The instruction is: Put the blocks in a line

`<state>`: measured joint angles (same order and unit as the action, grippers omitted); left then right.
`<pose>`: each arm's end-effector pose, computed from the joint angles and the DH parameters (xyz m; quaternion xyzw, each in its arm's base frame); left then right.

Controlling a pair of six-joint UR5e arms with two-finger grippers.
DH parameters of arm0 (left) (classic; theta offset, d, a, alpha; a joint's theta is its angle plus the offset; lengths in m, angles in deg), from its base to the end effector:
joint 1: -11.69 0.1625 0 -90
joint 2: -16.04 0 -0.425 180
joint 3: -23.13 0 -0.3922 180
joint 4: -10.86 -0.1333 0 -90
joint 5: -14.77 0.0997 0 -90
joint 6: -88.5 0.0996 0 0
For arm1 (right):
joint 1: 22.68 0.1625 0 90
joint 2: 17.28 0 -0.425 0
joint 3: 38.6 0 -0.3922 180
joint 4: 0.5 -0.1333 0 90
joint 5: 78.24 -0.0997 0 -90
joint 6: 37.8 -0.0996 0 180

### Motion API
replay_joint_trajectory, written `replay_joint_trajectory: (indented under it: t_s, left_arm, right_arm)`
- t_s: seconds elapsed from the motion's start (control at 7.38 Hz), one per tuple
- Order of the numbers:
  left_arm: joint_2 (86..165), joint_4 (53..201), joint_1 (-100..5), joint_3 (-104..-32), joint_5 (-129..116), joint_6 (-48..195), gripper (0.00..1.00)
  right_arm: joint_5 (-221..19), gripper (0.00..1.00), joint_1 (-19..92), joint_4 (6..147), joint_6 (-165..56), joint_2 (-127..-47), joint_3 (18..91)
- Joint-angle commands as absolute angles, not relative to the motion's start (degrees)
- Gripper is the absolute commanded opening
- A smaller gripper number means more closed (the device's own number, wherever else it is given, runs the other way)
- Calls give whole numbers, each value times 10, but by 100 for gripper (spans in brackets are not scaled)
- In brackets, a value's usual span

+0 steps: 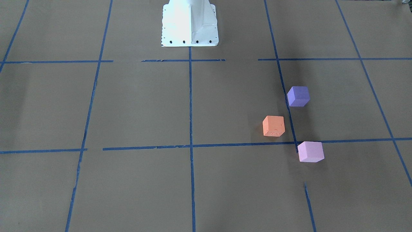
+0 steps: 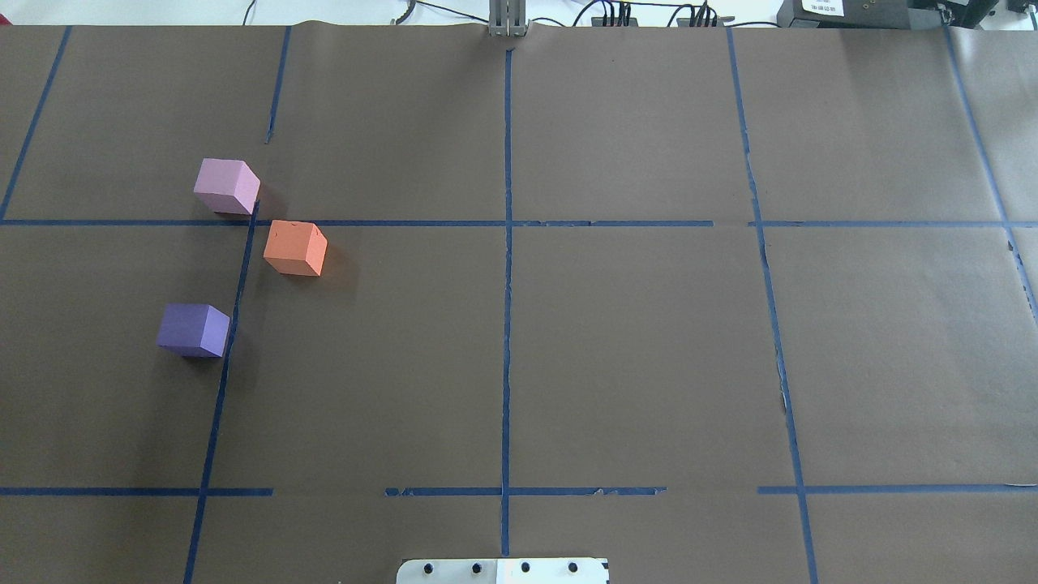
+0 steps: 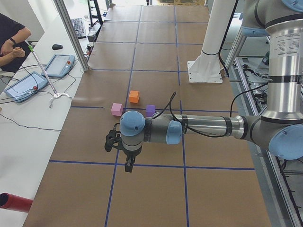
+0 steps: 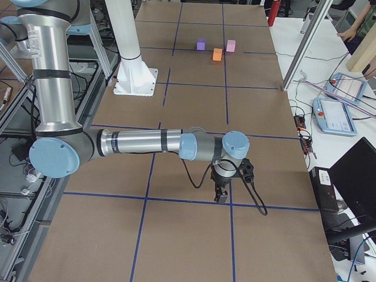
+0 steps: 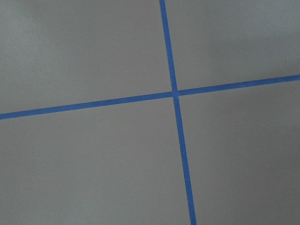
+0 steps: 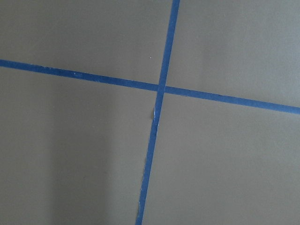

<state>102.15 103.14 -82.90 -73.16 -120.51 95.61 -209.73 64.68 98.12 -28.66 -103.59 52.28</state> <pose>-0.0998 -0.4616 0.6318 0.0767 0.3788 0.0360 0.9216 0.0436 -0.5150 0.6368 -0.0129 -0.3553 -0.0835 0.9309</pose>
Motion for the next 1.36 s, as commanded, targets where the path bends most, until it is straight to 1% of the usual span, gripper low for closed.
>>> replay_joint_trajectory:
  t_s: [0.0,0.95,1.22]
  left_arm:
    - [1029,1031,-831,-732,-1201,955,100]
    - [1021,1032,-831,-735,-1204,956,100]
    - [1031,1031,-831,-737,-1201,956,100]
  right_arm:
    - [-2097,100,647,981,-287,-1036,523]
    - [-2097,100,647,981,-287,-1036,523]
    - [-2097,100,647,981,-287,-1036,523]
